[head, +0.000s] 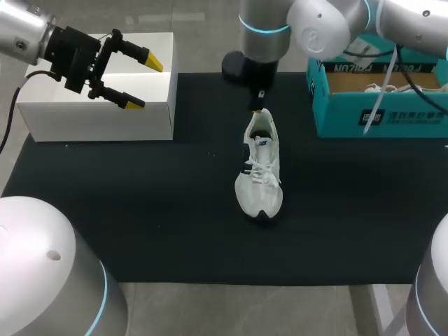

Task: Take the shoe out of the shoebox, open the shoe tongue, remove and reinsert the insole, then place the shoe into the shoebox

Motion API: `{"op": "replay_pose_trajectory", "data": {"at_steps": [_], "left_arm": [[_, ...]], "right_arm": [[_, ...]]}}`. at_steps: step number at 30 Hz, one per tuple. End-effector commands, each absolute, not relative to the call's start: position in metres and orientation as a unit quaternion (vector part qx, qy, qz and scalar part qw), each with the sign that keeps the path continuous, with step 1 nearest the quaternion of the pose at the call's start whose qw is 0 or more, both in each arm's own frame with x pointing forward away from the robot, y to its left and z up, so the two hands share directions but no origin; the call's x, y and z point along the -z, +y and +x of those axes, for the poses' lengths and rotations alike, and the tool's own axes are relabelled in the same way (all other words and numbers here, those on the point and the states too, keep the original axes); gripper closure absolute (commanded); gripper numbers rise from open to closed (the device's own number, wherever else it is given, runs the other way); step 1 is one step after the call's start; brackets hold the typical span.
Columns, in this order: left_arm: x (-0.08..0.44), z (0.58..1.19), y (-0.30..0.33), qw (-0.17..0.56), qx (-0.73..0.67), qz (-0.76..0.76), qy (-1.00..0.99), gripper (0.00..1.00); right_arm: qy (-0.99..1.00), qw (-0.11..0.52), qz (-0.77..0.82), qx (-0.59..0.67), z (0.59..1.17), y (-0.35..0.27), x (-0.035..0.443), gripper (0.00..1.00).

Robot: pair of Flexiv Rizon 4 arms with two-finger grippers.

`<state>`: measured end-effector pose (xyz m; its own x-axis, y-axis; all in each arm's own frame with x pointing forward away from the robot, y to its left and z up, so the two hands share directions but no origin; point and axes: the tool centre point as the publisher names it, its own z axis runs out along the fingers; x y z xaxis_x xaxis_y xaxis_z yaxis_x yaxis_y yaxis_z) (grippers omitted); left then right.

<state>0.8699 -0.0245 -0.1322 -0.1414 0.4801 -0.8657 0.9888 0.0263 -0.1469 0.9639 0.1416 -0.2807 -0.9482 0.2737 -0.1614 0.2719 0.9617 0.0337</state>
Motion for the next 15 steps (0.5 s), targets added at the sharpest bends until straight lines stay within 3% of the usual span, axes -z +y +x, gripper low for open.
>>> {"op": "replay_pose_trajectory", "data": {"at_steps": [1,2,7,10,15], "left_arm": [[0.132,0.871,-0.024,0.318,0.398,0.573,0.642,0.0],[0.132,0.871,-0.024,0.318,0.398,0.573,0.642,0.0],[0.132,0.871,-0.024,0.318,0.398,0.573,0.642,0.0],[0.132,0.871,-0.024,0.318,0.398,0.573,0.642,0.0],[0.132,0.871,-0.024,0.318,0.398,0.573,0.642,0.0]], "right_arm": [[0.987,0.086,0.136,0.001,0.972,0.135,0.274,1.0],[0.987,0.088,0.135,0.004,0.974,0.133,0.273,1.0],[0.987,0.091,0.135,0.007,0.989,0.122,0.273,0.59],[0.987,0.091,0.133,0.011,0.998,0.118,0.276,0.45],[0.987,0.09,0.126,0.029,1.01,0.115,0.286,0.53]]}}
